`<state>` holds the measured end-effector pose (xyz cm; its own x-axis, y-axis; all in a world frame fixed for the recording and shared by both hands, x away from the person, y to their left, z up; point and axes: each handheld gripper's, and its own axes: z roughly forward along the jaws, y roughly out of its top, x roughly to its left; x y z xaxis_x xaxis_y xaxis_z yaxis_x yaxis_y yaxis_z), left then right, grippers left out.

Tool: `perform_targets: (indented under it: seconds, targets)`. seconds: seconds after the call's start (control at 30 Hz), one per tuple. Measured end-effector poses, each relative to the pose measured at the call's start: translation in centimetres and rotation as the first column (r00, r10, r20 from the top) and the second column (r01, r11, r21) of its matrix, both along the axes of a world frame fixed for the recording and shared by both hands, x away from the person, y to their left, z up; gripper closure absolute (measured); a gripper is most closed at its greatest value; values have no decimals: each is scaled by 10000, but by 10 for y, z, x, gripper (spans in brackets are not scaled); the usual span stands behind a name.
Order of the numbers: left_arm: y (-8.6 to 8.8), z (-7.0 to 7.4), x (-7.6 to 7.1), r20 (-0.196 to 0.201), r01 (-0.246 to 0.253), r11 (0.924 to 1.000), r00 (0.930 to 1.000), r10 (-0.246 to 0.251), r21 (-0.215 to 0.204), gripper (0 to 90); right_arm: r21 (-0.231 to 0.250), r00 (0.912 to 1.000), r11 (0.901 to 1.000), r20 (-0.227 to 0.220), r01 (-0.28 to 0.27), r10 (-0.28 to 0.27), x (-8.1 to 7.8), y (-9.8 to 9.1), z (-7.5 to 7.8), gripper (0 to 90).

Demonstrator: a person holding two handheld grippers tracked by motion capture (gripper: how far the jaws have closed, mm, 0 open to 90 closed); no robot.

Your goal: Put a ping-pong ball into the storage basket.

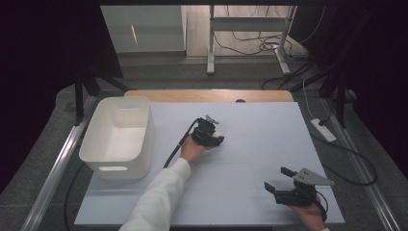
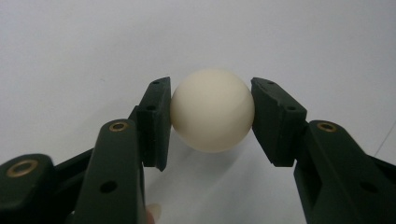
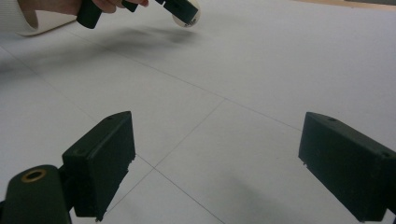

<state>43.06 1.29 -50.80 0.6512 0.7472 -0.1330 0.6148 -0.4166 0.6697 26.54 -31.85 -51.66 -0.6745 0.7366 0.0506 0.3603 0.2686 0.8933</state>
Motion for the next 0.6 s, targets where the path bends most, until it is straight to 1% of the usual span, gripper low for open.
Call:
perform_targets:
  seconds: [0.23,0.3,0.43,0.53,0.57,0.6]
  targets:
    - [0,8,-7,215,93,9997,9997,-88,-236,506,-11,10000,10000,-15,26,-26,-1,-1,0,107]
    - [1,11,-9,293,201,9995,9994,-194,-240,506,-13,10000,10000,-8,34,-34,-1,-1,0,107]
    - [1,16,-13,423,252,9993,9988,-240,-274,506,-6,10000,10000,1,35,-35,-2,-1,0,107]
    - [1,20,-17,507,264,9990,9984,-245,-369,506,-24,10000,10000,0,38,-38,-2,-1,0,107]
    - [1,23,-20,607,301,9987,9978,-275,-422,506,-24,10000,10000,-3,39,-39,-2,-1,0,107]
    - [1,23,-20,607,301,9987,9978,-275,-422,506,-28,10000,10000,-4,36,-36,-2,0,0,107]
